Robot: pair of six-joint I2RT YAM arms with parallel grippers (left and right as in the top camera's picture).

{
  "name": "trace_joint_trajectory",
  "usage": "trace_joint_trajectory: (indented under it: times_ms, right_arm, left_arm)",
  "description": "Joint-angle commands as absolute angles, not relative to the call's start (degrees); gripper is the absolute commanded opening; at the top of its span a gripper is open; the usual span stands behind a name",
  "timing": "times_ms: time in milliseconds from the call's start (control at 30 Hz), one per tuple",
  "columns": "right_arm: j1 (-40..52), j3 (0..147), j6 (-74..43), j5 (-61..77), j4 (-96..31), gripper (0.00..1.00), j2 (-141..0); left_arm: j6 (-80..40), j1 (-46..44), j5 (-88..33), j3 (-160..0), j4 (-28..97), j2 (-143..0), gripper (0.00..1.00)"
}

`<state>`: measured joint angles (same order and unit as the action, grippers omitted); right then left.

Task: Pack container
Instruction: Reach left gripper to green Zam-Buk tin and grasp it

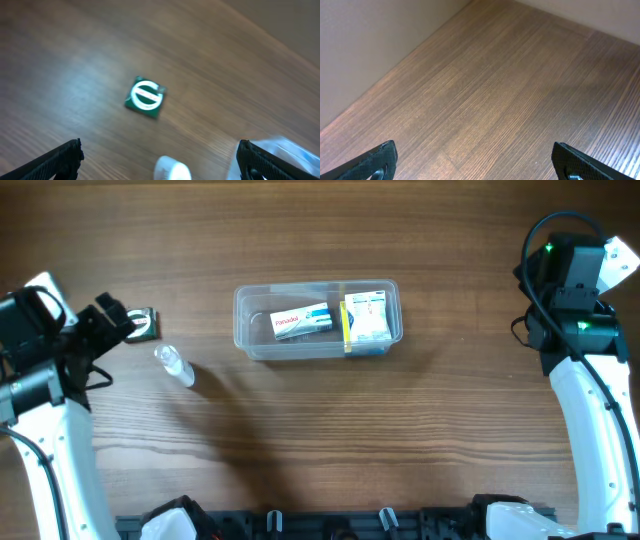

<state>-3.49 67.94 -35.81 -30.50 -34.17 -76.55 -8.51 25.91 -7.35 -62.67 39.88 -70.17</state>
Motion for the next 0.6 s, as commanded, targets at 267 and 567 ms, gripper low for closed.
trace_joint_trajectory:
  times_ms: [267, 567]
  right_arm:
    - [-3.4, 67.7, -36.5, -31.0, -34.1, 1.0, -77.1]
    - [-3.4, 67.7, -36.5, -31.0, -34.1, 1.0, -77.1]
  left_arm:
    - [-7.1, 27.6, -7.0, -64.0, 34.0, -81.6, 1.0]
    - [-6.9, 27.6, -9.2, -64.0, 34.3, -83.3, 1.0]
